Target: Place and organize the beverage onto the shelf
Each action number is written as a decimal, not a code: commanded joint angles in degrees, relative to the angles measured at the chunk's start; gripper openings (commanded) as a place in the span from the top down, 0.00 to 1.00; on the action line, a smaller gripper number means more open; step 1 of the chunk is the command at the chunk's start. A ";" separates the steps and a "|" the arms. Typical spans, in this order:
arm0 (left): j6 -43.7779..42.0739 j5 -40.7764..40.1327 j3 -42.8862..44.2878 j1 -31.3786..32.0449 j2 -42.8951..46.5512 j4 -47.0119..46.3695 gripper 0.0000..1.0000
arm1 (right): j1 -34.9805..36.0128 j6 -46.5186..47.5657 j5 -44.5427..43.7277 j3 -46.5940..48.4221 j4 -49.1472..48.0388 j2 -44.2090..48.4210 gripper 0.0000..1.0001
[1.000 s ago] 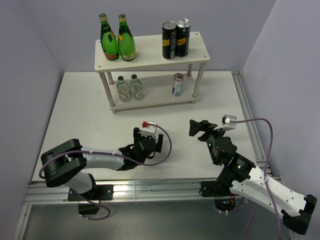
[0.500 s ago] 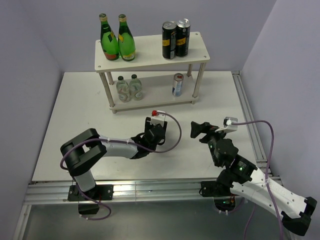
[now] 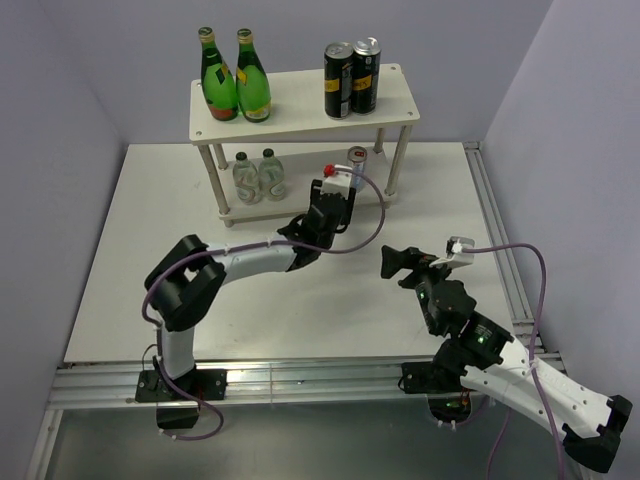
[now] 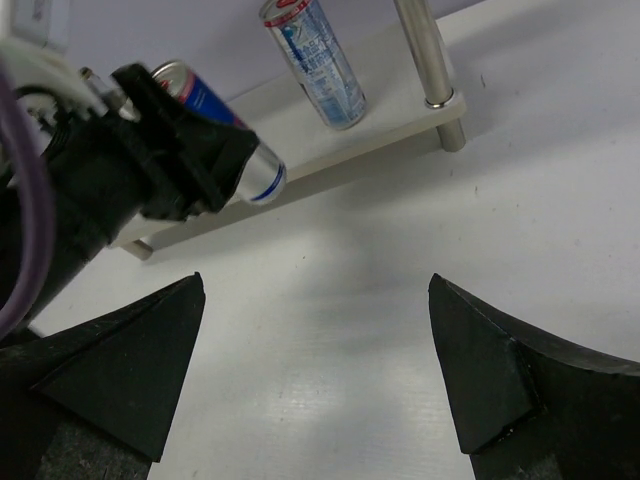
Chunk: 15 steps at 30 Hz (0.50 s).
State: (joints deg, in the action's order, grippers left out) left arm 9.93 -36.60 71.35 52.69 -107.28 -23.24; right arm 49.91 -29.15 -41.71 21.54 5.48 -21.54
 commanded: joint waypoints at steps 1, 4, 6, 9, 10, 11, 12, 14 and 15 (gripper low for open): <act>-2.90 3.90 8.52 -3.10 -4.40 -1.63 1.00 | 0.28 -0.21 0.23 -0.62 -2.13 0.18 0.00; -3.08 4.96 13.36 -5.39 -8.36 -1.63 1.00 | 0.28 -0.03 0.32 -0.89 -2.49 -0.17 0.00; -2.90 5.31 16.26 -7.06 -10.74 -1.80 1.00 | 0.28 -0.30 0.23 -0.71 -2.31 -0.34 0.00; -2.29 6.27 19.70 -8.91 -13.29 -0.66 1.00 | 0.28 -0.12 0.23 -0.88 -2.31 -0.08 0.00; -2.11 6.89 20.14 -9.26 -13.56 -0.40 1.00 | 0.36 -0.21 0.23 -0.89 -2.31 0.09 0.00; -1.94 7.24 20.75 -9.70 -14.00 -0.48 1.00 | 0.36 -0.21 0.23 -1.06 -2.31 0.18 0.00; -1.59 7.50 20.93 -9.88 -14.09 -0.57 1.00 | 0.28 -0.12 0.32 -1.15 -2.40 0.18 0.00; -1.23 7.94 21.63 -10.32 -14.53 -0.31 1.00 | 0.28 -0.21 0.32 -1.15 -2.66 0.10 0.00; -0.71 8.12 21.81 -10.41 -14.97 -0.14 0.99 | 0.28 -0.12 0.23 -1.15 -2.66 0.01 0.00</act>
State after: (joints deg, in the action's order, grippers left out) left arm 8.27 -30.20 89.23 42.22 -122.61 -19.64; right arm 49.91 -29.12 -41.08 20.97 5.13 -21.58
